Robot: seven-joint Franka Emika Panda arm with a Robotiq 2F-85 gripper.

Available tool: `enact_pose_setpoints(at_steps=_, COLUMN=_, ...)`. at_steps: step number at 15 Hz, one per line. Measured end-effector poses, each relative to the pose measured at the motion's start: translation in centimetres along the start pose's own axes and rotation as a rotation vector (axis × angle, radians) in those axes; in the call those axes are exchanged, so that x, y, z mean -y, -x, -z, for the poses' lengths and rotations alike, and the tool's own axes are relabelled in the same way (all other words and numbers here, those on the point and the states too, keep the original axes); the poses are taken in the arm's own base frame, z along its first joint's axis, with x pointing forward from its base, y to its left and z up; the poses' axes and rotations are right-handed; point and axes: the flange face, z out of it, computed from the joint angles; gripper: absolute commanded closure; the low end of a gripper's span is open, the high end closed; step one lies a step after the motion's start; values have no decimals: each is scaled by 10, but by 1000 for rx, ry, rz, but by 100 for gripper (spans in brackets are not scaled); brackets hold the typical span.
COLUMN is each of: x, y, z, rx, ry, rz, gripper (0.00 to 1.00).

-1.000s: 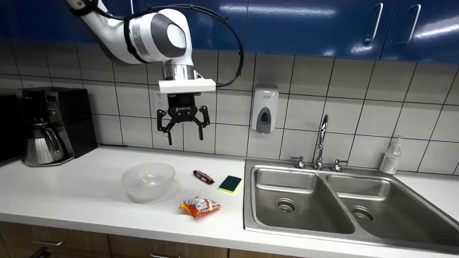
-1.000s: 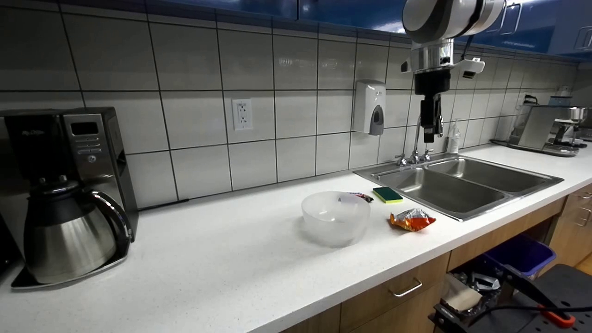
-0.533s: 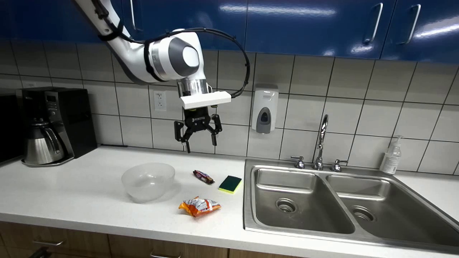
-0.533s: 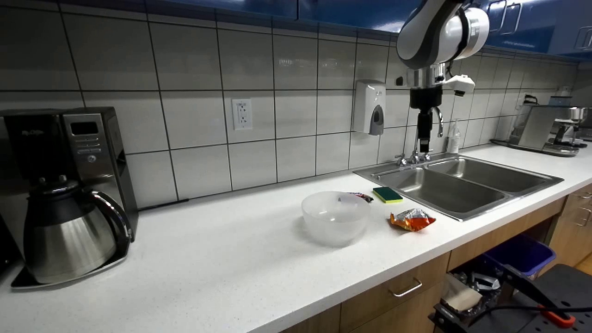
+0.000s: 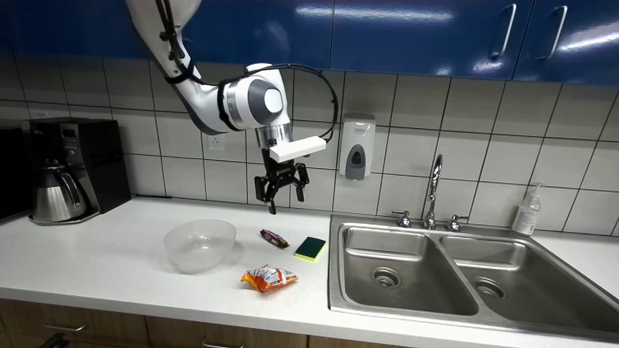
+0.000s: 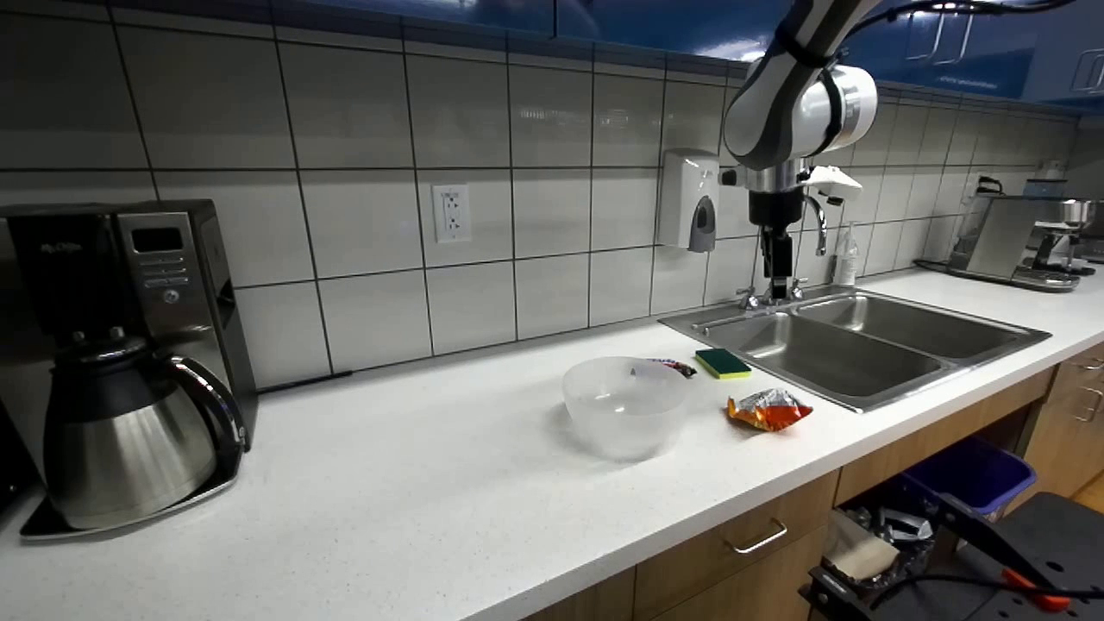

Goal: Put the black packet in the bowl

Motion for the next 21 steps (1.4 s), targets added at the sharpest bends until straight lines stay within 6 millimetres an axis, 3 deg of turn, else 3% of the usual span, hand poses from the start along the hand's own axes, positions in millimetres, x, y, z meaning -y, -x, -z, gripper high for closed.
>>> enact_pose_setpoints(at_steps=6, x=-19, y=-25, z=-28, rx=-11, ry=23, rz=53, gripper=0)
enact_pose_setpoints(at_steps=21, x=-55, y=-87, z=-66, rx=-110, ry=31, rz=32, gripper=0)
